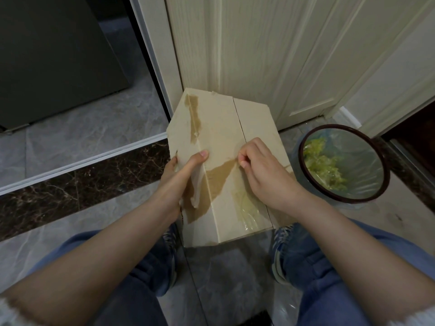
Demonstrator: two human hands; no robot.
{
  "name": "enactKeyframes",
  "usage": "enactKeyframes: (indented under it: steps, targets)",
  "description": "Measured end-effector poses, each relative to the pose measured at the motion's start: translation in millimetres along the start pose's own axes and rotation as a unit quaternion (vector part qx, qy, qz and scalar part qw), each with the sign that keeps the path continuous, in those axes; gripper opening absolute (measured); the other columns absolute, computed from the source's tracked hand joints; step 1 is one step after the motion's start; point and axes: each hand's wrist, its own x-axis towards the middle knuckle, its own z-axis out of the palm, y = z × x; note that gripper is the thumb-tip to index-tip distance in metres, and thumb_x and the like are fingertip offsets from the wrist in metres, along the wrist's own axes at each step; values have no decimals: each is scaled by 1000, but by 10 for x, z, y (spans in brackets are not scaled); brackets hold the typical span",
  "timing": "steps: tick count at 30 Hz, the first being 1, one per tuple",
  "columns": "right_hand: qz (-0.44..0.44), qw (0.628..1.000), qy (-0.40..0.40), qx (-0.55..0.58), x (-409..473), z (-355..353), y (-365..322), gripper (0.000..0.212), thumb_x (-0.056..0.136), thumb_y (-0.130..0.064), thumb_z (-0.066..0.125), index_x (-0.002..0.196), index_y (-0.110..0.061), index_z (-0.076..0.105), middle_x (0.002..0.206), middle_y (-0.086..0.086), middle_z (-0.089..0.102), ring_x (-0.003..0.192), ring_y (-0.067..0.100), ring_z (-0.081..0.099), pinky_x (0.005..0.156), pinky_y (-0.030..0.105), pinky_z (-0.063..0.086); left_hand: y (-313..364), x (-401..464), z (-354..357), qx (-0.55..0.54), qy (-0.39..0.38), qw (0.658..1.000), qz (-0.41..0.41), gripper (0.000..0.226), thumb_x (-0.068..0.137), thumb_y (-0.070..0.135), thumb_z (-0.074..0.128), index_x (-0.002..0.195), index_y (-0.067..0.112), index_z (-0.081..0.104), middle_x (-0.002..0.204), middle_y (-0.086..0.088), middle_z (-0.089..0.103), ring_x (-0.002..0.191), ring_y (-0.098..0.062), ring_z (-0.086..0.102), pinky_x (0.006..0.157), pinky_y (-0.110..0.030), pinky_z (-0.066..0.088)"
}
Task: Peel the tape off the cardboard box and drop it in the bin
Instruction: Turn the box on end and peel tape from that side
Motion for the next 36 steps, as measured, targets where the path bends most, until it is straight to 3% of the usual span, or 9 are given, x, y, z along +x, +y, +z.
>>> enactKeyframes:
  steps: [6,10,15,19,27,30,36]
  targets:
    - [20,1000,-17,11,-3,-32,-19,15,100,0,41,94,-13,46,100,-1,44,87,9,42,80,12,36,18,1,-6,3,4,1000,-9,111,52,63,79,152,35,39,113,13,55,99,-13,53,100,-50,43]
    - [29,999,-5,23,-11,-58,-33,13,101,-2,42,96,-14,47,98,-4,46,89,1,45,79,9,35,23,-13,-12,5,-1,1000,-24,128,41,69,86,153,36,36,128,6,56,116,-25,54,108,-59,40]
    - [30,997,18,64,15,-121,-57,8,100,-7,48,103,-13,52,98,-6,54,90,3,51,78,12,38,36,-27,-7,4,-1,1000,-16,121,42,71,83,150,36,41,129,5,59,118,-25,56,109,-58,41]
    - [38,992,26,118,16,-152,-91,23,97,-6,55,117,-17,54,101,-5,60,96,6,57,83,16,45,52,-25,14,-4,5,1000,-15,115,46,69,77,151,37,41,113,12,57,105,-17,55,108,-55,42]
    - [6,995,46,93,19,-96,-64,10,91,-19,71,89,-14,63,93,-6,55,83,9,55,75,16,44,37,-42,4,10,1,1000,-5,118,42,72,84,147,36,46,129,6,63,113,-20,60,106,-53,46]
    - [22,994,40,98,26,-108,-72,10,91,-18,70,88,-13,63,94,-5,55,84,7,55,76,13,43,56,-40,15,10,5,1000,-6,107,49,67,77,147,36,47,118,11,62,106,-16,59,102,-49,47]
    - [41,996,44,63,13,-82,-69,7,94,-13,66,91,-13,59,101,-5,50,88,5,52,81,13,42,64,-37,7,9,18,1000,-15,88,68,63,76,146,36,47,116,10,62,101,-15,59,87,-41,49]
